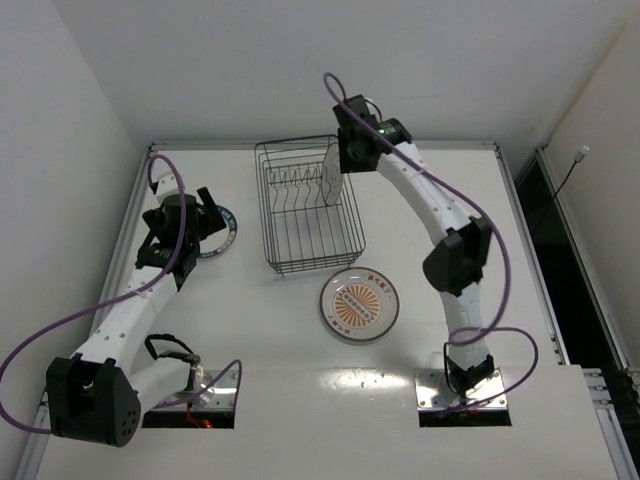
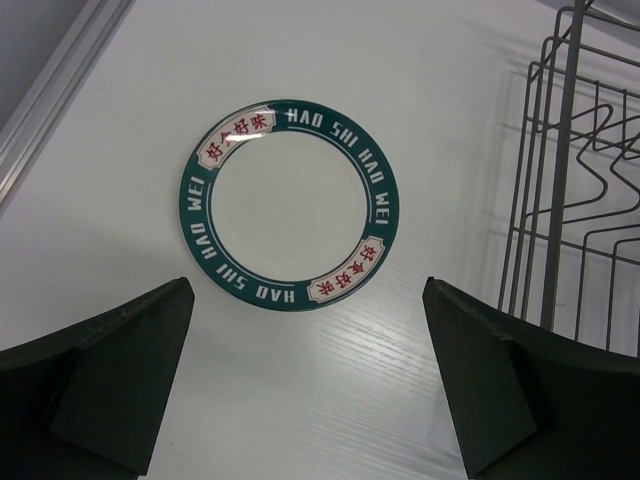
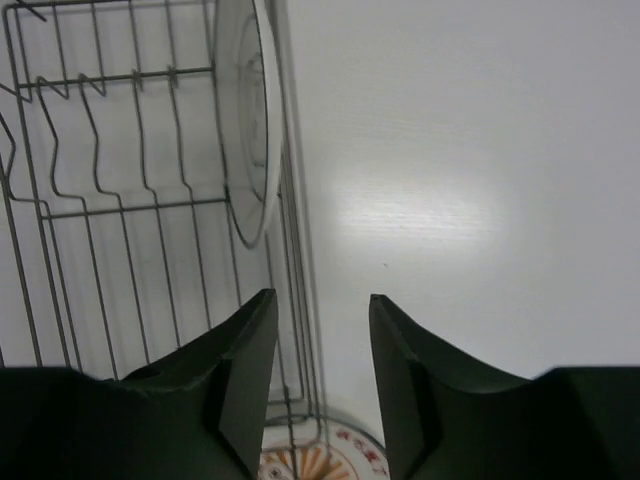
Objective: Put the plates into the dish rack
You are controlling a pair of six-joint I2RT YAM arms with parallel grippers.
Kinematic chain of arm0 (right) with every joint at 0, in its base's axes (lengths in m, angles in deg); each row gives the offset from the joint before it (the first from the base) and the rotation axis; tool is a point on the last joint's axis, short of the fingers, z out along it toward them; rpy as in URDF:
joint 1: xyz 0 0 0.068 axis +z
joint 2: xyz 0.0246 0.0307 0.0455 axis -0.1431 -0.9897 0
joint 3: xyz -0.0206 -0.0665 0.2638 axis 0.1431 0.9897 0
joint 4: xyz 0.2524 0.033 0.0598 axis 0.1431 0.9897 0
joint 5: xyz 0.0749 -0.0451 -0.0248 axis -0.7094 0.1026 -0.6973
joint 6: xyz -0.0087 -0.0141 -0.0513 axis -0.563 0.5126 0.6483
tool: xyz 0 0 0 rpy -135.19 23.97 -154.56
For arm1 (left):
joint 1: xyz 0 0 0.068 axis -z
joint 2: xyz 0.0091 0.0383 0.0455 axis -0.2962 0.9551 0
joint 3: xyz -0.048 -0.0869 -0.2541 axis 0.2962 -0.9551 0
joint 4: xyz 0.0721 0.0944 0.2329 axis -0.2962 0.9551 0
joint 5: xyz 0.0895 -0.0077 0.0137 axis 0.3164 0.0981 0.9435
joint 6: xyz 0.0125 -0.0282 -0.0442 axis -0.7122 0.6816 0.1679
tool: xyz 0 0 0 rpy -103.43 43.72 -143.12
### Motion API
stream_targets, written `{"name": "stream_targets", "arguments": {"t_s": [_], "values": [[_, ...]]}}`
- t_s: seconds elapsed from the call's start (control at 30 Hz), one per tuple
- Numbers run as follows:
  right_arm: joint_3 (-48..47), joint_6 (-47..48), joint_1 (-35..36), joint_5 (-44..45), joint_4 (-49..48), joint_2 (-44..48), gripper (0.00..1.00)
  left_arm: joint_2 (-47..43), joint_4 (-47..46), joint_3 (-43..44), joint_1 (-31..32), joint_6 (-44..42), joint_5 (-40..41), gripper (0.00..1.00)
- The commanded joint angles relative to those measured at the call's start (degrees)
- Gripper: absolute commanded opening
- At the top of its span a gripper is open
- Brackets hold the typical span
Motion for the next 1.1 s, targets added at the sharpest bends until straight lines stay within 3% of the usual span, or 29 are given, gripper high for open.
{"name": "stream_targets", "arguments": {"t_s": [0.0, 0.1, 0.13, 0.2, 0.23, 0.27, 0.4, 0.6, 0.83, 1.07], "values": [[8.88, -1.29, -3.82, 1.17, 2.75, 16.27, 0.4, 0.09, -3.55, 0.23, 0.47, 0.42, -0.45, 0.99], [24.28, -1.12, -9.51, -8.11, -3.73, 31.2, 0.44, 0.09, -3.55, -1.09, 0.47, 1.12, -0.98, 0.99], [37.39, -1.12, -11.63, -12.94, -7.24, 35.42, 0.45, 0.09, -3.55, -1.09, 0.47, 1.12, -1.5, 0.99], [49.07, -1.12, -16.55, -25.34, -13.83, 42.64, 0.48, 0.09, -3.55, -1.7, 0.47, 1.65, -2.04, 0.99], [59.3, -1.9, -21.1, -29.99, -16.12, 47.72, 0.51, -0.43, -3.55, -1.71, 0.47, 1.65, -2.04, 0.99], [63.84, -1.91, -23.15, -38.83, -18.15, 49.25, 0.53, -0.44, -3.55, -1.71, 0.47, 1.65, -2.65, 0.99], [81.06, -1.29, -26.33, -50.6, -22.81, 50.14, 0.55, -0.44, -3.55, -2.32, 1.35, 1.65, -3.18, 0.99], [92.78, -1.29, -29.49, -58.77, -30.99, 47.15, 0.57, 0.7, -5.3, -2.32, 2.23, 2.17, -5.11, 0.99], [99.65, 1.34, -30.73, -64.13, -40.4, 37.76, 0.57, 1.85, -6.36, -1.71, 2.23, 3.23, -7.22, 0.99], [101.94, 2.57, -29.93, -66.42, -47.87, 25.46, 0.48, 1.85, -4.52, 0.22, 2.23, 2.71, -6.7, 0.99]]}}
